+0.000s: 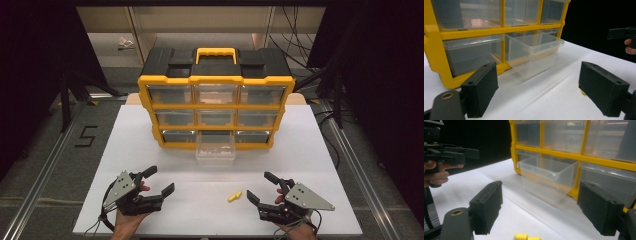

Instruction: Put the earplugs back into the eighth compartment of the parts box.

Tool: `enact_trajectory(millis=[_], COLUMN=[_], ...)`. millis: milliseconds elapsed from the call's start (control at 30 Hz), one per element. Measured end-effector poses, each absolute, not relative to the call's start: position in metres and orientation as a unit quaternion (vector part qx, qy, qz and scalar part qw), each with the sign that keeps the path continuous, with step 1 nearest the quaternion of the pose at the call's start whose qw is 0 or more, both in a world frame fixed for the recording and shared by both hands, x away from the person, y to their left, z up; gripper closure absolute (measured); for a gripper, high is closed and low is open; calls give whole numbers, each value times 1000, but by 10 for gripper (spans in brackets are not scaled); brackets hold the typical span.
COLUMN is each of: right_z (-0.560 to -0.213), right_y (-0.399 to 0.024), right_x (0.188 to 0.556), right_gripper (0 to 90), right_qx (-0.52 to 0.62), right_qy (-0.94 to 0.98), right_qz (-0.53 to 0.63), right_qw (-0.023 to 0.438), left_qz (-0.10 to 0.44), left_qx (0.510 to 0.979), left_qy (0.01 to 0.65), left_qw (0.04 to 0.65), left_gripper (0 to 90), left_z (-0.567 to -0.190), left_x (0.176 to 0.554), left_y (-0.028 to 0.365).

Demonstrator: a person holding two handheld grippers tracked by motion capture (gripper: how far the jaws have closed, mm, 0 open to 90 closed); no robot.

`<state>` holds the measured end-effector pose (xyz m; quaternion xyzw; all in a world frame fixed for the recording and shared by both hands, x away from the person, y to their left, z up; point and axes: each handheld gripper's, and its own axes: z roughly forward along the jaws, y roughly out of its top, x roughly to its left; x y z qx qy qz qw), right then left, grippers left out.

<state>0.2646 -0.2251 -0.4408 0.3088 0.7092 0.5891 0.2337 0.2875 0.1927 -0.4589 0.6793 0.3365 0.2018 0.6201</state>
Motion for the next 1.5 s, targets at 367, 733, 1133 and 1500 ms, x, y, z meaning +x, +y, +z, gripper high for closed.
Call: enact_trajectory(millis=[367,733,1133,1500], right_z=[-439,-436,-429,-424], right_y=[-226,-224,-208,-191], right_x=[266,269,276,290], right_gripper=[243,247,240,244], right_qx=[302,284,238,206], right_qy=[714,740,815,863], right_qz=[589,568,489,431], right_qw=[231,221,199,166], left_qz=[204,206,207,204], left_qx=[681,684,687,684], left_qy=[336,332,327,328], left_qw=[618,616,614,619], left_gripper=[156,156,156,156], left_z=[-459,-459,-460,-459], left_x=[287,287,287,287], left_y=[193,192,190,191])
